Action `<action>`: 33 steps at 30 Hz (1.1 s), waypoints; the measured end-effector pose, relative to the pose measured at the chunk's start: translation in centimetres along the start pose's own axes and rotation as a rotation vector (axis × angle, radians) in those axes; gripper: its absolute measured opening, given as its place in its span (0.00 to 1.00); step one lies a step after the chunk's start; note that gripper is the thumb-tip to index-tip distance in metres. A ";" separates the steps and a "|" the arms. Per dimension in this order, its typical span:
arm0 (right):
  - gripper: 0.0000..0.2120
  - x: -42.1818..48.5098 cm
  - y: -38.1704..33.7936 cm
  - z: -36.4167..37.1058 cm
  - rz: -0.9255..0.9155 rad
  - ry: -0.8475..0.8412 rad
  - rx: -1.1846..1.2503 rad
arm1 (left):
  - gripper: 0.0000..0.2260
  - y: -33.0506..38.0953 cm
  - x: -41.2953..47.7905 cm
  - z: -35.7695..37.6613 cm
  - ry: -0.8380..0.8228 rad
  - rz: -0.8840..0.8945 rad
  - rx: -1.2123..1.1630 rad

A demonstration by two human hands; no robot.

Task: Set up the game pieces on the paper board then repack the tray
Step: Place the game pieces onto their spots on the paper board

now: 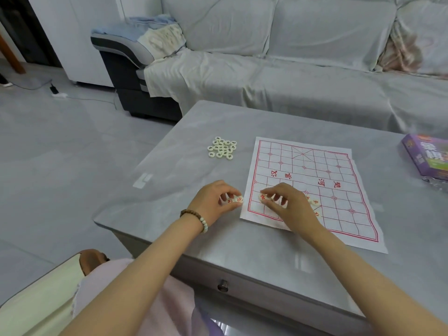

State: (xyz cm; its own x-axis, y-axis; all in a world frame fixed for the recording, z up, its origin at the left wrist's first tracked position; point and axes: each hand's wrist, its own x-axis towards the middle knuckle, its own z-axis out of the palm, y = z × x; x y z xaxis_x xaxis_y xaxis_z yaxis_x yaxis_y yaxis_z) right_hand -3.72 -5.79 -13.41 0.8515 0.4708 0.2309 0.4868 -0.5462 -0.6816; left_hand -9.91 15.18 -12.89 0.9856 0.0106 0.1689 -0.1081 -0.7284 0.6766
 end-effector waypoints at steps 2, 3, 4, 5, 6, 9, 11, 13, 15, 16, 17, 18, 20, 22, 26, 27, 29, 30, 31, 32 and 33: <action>0.09 -0.9 2.2 -2.5 0.063 0.042 -0.049 | 0.12 1.4 1.8 1.8 -0.038 0.004 0.030; 0.10 -1.4 3.2 -3.7 0.091 0.060 -0.071 | 0.13 1.9 2.7 2.7 -0.056 0.002 0.045; 0.10 -1.9 4.2 -4.8 0.114 0.075 -0.092 | 0.13 2.3 3.4 3.5 -0.072 -0.001 0.060; 0.10 -2.4 5.1 -5.8 0.134 0.089 -0.110 | 0.13 2.6 4.1 4.2 -0.084 -0.008 0.074; 0.10 -2.8 5.9 -6.7 0.158 0.099 -0.124 | 0.14 2.8 4.6 4.8 -0.095 -0.017 0.088; 0.10 -3.9 8.1 -8.5 0.226 0.102 -0.162 | 0.14 3.3 5.7 6.1 -0.124 -0.044 0.116; 0.10 -4.5 9.2 -8.8 0.265 0.092 -0.169 | 0.15 3.4 6.0 6.9 -0.137 -0.049 0.139; 0.09 -5.0 9.9 -8.6 0.286 0.071 -0.161 | 0.15 3.6 6.1 7.3 -0.145 -0.049 0.178; 0.09 -5.2 10.1 -8.3 0.290 0.052 -0.164 | 0.15 3.6 6.1 7.4 -0.149 -0.052 0.202; 0.09 -5.2 10.1 -8.3 0.290 0.049 -0.164 | 0.15 3.6 6.0 7.3 -0.157 -0.056 0.205; 0.09 -5.2 10.0 -8.3 0.290 0.048 -0.162 | 0.16 3.6 5.9 7.2 -0.164 -0.060 0.201; 0.09 -5.1 9.9 -8.3 0.294 0.050 -0.161 | 0.17 3.6 5.7 7.0 -0.168 -0.064 0.191; 0.10 -5.0 9.5 -8.3 0.294 0.078 -0.179 | 0.19 3.3 5.2 6.3 -0.159 -0.066 0.195; 0.10 -4.7 8.7 -7.8 0.263 0.123 -0.224 | 0.19 2.4 4.7 5.0 -0.144 -0.064 0.262; 0.11 -3.0 5.3 -5.3 0.183 0.083 -0.211 | 0.22 -0.9 3.1 1.6 -0.092 -0.054 0.308; 0.11 -2.6 4.3 -4.4 0.145 0.058 -0.198 | 0.24 -1.7 2.6 0.8 -0.090 -0.048 0.302; 0.11 -2.0 2.1 -2.5 0.063 0.020 -0.158 | 0.22 -3.3 1.5 -0.4 -0.141 -0.107 0.306; 0.11 -1.7 1.1 -1.5 0.026 0.004 -0.131 | 0.21 -4.1 0.8 -0.9 -0.187 -0.141 0.307; 0.11 -1.4 0.1 -0.5 -0.005 -0.013 -0.109 | 0.21 -4.7 0.1 -1.4 -0.230 -0.161 0.301; 0.11 -1.1 -0.8 0.4 -0.031 -0.035 -0.094 | 0.22 -5.3 -0.5 -1.8 -0.263 -0.163 0.296; 0.12 -0.8 -1.6 1.5 -0.053 -0.062 -0.088 | 0.25 -5.7 -1.1 -2.1 -0.285 -0.152 0.299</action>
State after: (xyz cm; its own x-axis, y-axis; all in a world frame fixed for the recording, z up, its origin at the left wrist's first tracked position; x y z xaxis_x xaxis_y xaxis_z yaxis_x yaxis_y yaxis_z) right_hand -5.45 -4.27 -13.50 0.8118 0.5409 0.2198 0.5483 -0.5768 -0.6056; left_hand -10.69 20.79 -15.46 0.9885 -0.0259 -0.1488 0.0418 -0.8997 0.4344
